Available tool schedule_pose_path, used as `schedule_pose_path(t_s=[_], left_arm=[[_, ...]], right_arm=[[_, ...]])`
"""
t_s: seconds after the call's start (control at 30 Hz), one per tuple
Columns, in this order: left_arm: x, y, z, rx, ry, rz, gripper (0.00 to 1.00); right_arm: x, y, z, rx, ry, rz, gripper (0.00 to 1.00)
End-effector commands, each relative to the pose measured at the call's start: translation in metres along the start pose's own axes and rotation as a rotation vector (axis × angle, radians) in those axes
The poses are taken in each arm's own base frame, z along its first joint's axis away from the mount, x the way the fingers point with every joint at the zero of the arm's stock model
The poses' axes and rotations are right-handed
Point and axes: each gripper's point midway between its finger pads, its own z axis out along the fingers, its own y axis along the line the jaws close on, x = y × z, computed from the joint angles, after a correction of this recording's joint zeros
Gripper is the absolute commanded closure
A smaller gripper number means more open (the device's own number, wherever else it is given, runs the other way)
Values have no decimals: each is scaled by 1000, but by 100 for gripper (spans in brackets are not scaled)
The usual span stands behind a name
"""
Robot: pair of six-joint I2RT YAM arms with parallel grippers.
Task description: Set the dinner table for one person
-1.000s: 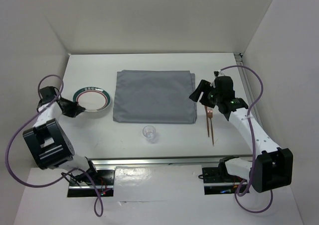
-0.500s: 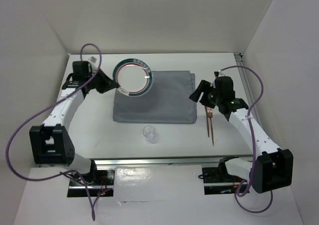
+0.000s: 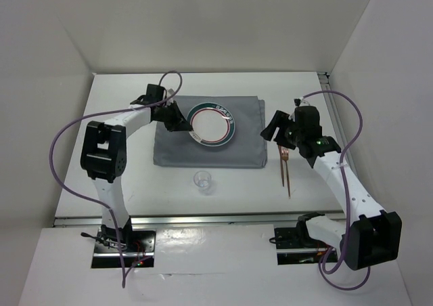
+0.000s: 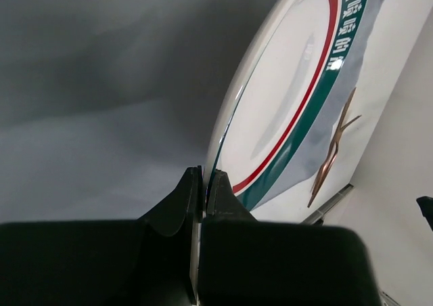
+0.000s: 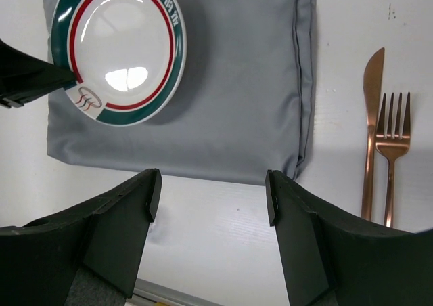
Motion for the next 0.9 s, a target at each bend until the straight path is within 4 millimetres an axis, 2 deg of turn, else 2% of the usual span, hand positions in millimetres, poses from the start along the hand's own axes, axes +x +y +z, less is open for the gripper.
schedule_pose_path(t_s=[0.0, 0.07, 0.23, 0.27, 0.3, 0.33, 0.37, 0.4, 0.43, 0.47, 0.5, 0.53, 0.6, 0.63, 0.7, 0.73, 0.8, 0.87], left_arm=[[-15, -35, 0, 101, -33, 92, 100], [-15, -29, 7, 72, -37, 77, 100], [-8, 1, 29, -11, 5, 26, 100], [-15, 3, 30, -40, -11, 23, 90], [-7, 4, 33, -59, 21, 10, 80], [-8, 8, 34, -76, 24, 16, 69], [-12, 10, 34, -94, 16, 27, 56], [-7, 9, 36, -99, 30, 28, 40], [-6, 12, 35, -116, 31, 35, 33], [-8, 9, 32, -111, 24, 40, 26], [-8, 2, 28, -113, 13, 67, 23], [-11, 0, 26, -118, -1, 72, 17], [-9, -3, 18, -142, -5, 101, 15], [-11, -9, 10, -142, -23, 108, 15], [-11, -16, -3, -165, -42, 147, 13], [-14, -32, -16, -152, -75, 172, 13], [-18, -39, -34, -169, -118, 194, 13], [-16, -64, -60, -143, -171, 234, 13]], right_arm=[[1, -4, -6, 22, -14, -24, 25], [2, -5, -4, 27, -6, -23, 25], [6, -6, 0, 24, 8, -21, 25], [6, -7, 0, 24, 8, -32, 25], [4, -7, -1, 33, 3, -32, 25], [4, -7, -1, 33, 3, -32, 25], [3, -9, -1, 41, -2, -41, 25], [1, -11, -1, 54, -9, -41, 25], [4, -13, -2, 61, 1, -40, 25], [4, -13, -2, 61, 1, -40, 25], [5, -16, -2, 75, 5, -39, 25], [7, -21, -3, 102, 10, -27, 25], [9, -31, -4, 165, 6, 2, 28], [17, -40, -4, 207, 35, 13, 30], [20, -54, -5, 289, 42, 37, 34], [29, -64, -7, 338, 82, 36, 34], [32, -78, -9, 410, 89, 50, 38], [38, -85, -7, 435, 117, 57, 41]])
